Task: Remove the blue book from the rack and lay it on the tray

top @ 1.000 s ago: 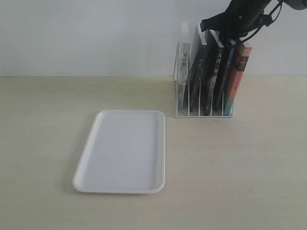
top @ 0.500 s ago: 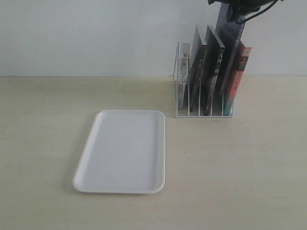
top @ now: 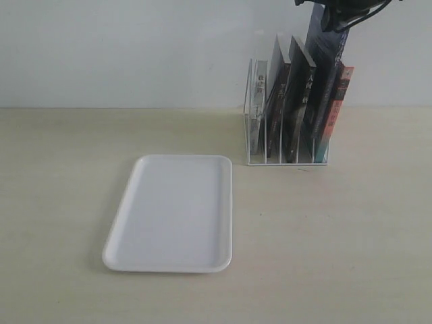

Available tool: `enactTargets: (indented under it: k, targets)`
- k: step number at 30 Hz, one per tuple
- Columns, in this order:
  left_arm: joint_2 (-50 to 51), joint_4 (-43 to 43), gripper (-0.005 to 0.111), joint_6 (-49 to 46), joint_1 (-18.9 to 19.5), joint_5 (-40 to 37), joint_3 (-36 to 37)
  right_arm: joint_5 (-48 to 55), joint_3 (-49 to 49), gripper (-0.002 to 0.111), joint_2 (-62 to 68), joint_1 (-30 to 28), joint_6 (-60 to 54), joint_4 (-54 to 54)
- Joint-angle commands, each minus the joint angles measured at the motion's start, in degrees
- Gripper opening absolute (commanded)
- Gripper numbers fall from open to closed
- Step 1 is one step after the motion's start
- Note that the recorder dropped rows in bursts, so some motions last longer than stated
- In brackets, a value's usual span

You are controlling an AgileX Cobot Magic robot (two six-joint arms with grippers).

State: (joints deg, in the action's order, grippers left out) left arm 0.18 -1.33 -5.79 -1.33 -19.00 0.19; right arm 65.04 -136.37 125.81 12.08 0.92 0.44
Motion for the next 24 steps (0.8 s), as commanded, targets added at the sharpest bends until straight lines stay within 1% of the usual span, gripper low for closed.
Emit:
enactTargets:
  k: [1, 4, 8, 11, 19, 24]
  targets:
    - [-0.2, -0.1, 0.005, -0.2, 0.1, 0.9, -0.2, -2.0, -0.3, 0.000, -0.6, -0.2, 0.2, -0.4]
    - [-0.2, -0.1, 0.005, -0.2, 0.1, 0.9, -0.2, -2.0, -0.3, 0.000, -0.9, -0.2, 0.2, -0.4]
    - [-0.2, -0.1, 0.005, -0.2, 0.1, 0.9, -0.2, -0.9, -0.3, 0.000, -5.3, -0.2, 0.1, -0.4]
    - [-0.2, -0.1, 0.005, -0.2, 0.1, 0.9, -0.2, 4.9, -0.3, 0.000, -9.6, -0.2, -1.7, -2.3]
    - [-0.2, -0.1, 0.005, -0.2, 0.1, 0.9, -0.2, 4.9, -0.3, 0.000, -18.8, -0.2, -4.3, -2.2]
    - [-0.2, -0.1, 0.005, -0.2, 0.1, 0.9, -0.2, 4.9, -0.3, 0.000, -24.3, -0.2, -4.9, 1.2]
